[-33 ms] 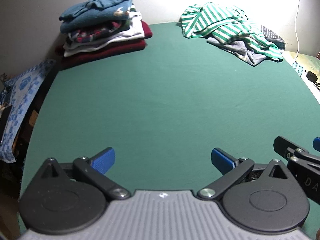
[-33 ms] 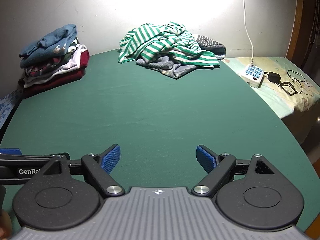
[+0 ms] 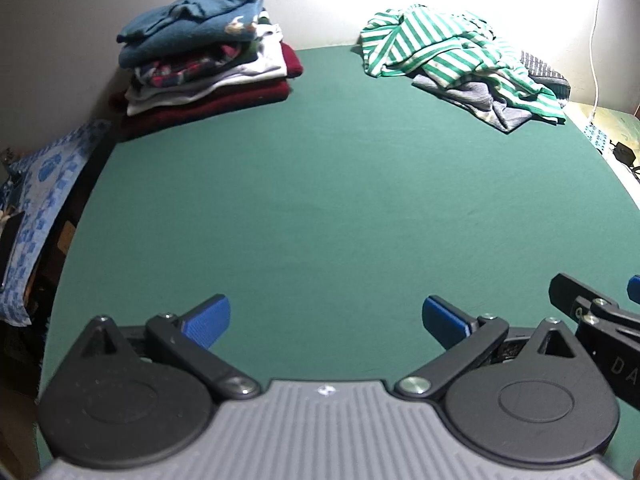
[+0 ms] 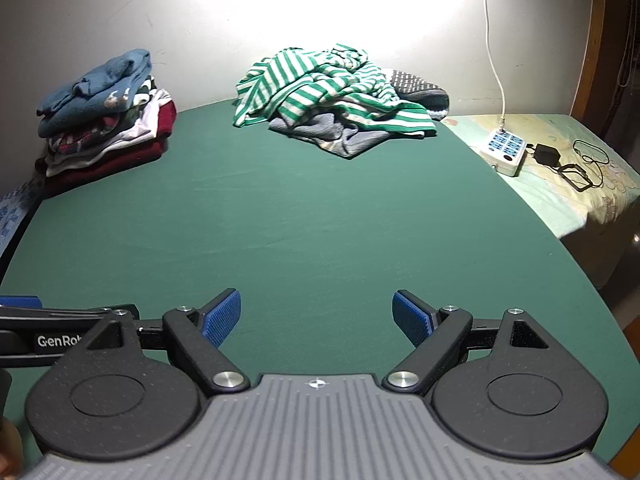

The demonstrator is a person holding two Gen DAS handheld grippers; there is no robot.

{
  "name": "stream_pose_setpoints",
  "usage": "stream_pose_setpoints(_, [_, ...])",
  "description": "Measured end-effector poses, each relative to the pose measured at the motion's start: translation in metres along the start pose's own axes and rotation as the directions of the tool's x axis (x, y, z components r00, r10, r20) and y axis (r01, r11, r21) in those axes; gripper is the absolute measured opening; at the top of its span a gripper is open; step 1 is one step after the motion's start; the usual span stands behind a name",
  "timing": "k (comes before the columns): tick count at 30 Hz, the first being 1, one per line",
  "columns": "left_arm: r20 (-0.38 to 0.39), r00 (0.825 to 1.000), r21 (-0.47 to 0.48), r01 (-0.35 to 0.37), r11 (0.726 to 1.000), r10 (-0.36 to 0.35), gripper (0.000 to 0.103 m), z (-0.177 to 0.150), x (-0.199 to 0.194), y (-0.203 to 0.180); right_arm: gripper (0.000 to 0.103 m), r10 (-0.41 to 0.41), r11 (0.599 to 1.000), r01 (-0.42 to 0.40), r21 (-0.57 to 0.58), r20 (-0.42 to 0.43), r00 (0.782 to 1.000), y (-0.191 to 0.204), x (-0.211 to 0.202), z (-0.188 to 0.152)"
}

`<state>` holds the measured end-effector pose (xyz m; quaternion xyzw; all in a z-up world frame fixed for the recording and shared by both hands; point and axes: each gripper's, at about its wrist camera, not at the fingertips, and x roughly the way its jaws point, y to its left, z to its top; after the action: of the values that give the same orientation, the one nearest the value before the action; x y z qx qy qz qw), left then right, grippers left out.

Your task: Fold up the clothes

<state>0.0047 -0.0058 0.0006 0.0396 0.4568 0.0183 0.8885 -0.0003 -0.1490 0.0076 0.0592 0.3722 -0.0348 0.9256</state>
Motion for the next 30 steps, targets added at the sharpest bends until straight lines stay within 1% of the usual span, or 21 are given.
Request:
stream_pose_setpoints(5, [-0.001, 1.000, 0.020, -0.006, 1.000, 0.006, 0.102, 0.011, 0.005, -0.014, 0.086, -0.001, 1.000, 0.001, 0.003, 0.002, 1.000, -0.005, -0.001, 0.005])
stream_pose_setpoints(7, [0.015, 1.000, 0.009, -0.001, 1.000, 0.001, 0.102, 0.014, 0.004, -0.020, 0.086, -0.002, 1.000, 0.002, 0.005, 0.003, 1.000, -0.007, -0.001, 0.007])
stream_pose_setpoints(8, [0.022, 1.000, 0.006, 0.007, 1.000, -0.007, 0.102, 0.015, 0.004, -0.020, 0.086, 0.000, 1.000, 0.000, 0.005, 0.002, 1.000, -0.019, 0.000, 0.009])
stream_pose_setpoints(11, [0.029, 1.000, -0.002, 0.006, 1.000, -0.006, 0.102, 0.019, 0.003, -0.026, 0.086, 0.009, 1.000, -0.009, 0.005, 0.004, 1.000, -0.032, 0.001, 0.012])
stream_pose_setpoints(13, [0.029, 1.000, -0.004, 0.007, 1.000, -0.007, 0.102, 0.020, 0.003, -0.027, 0.086, 0.007, 1.000, -0.007, -0.013, 0.009, 1.000, -0.045, 0.004, 0.021])
stream_pose_setpoints(16, [0.030, 1.000, -0.010, 0.000, 1.000, 0.000, 0.102, 0.019, 0.005, -0.025, 0.086, 0.011, 1.000, -0.011, -0.024, 0.003, 1.000, -0.037, 0.005, 0.020])
stream_pose_setpoints(20, [0.032, 0.999, -0.019, -0.009, 1.000, 0.010, 0.102, 0.017, 0.007, -0.019, 0.086, 0.025, 1.000, -0.024, -0.020, 0.017, 1.000, -0.035, 0.002, 0.024])
stream_pose_setpoints(21, [0.032, 0.999, -0.022, -0.008, 1.000, 0.009, 0.102, 0.017, 0.008, -0.017, 0.086, 0.016, 1.000, -0.016, -0.022, 0.017, 1.000, -0.034, 0.003, 0.026])
stream_pose_setpoints(24, [0.035, 0.999, -0.031, -0.008, 0.999, 0.009, 0.102, 0.017, 0.009, -0.008, 0.086, -0.045, 0.998, 0.045, -0.048, 0.007, 0.999, -0.023, 0.005, 0.028])
stream_pose_setpoints(25, [0.038, 0.999, -0.033, -0.010, 0.999, 0.011, 0.102, 0.018, 0.010, -0.005, 0.086, -0.052, 0.997, 0.052, -0.060, 0.002, 0.999, -0.020, 0.006, 0.029])
stream_pose_setpoints(27, [0.045, 0.999, -0.041, -0.010, 0.999, 0.012, 0.102, 0.020, 0.009, 0.002, 0.086, -0.053, 0.996, 0.053, -0.078, 0.004, 0.999, -0.013, 0.004, 0.033])
stream_pose_setpoints(30, [0.064, 0.998, -0.047, -0.002, 0.999, 0.005, 0.102, 0.024, 0.007, 0.013, 0.085, -0.034, 0.996, 0.037, -0.086, 0.035, 0.999, -0.005, -0.004, 0.035])
